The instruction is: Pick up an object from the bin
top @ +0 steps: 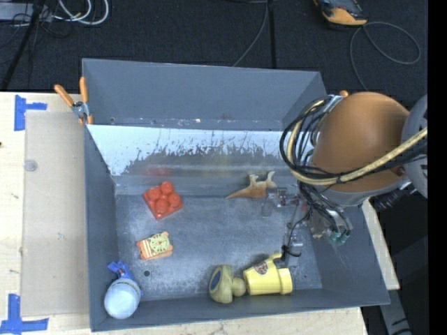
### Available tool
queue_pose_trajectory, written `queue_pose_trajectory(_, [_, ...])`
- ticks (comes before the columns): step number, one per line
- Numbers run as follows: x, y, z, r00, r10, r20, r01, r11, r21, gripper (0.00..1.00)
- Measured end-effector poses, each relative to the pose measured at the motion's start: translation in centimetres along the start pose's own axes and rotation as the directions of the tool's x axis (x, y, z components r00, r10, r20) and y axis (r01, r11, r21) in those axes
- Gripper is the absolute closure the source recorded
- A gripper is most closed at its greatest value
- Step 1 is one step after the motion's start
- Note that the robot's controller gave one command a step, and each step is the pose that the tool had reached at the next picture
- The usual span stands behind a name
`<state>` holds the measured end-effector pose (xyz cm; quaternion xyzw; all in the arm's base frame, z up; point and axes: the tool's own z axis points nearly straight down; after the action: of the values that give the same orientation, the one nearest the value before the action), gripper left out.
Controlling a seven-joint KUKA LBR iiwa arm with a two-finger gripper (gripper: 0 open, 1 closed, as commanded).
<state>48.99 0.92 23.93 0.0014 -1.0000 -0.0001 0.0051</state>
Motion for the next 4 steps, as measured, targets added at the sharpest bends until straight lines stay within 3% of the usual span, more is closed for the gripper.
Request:
queue_pose_trajectory(1, [-0.1,0.0,-0.4,1.0,0.0,0.008,0.0,1.0,0.0,0.0])
queue_pose_trajectory(2, [0.5,-0.8,3.1,0.997,-0.07,0.01,0.07,0.998,0.0,0.0])
queue_pose_trajectory(3, [1.5,0.2,7.7,0.973,-0.231,0.007,0.231,0.973,0.002,0.0])
queue_pose_trajectory(4, [1.8,-1.3,12.3,0.981,-0.195,0.009,0.195,0.981,0.001,0.0])
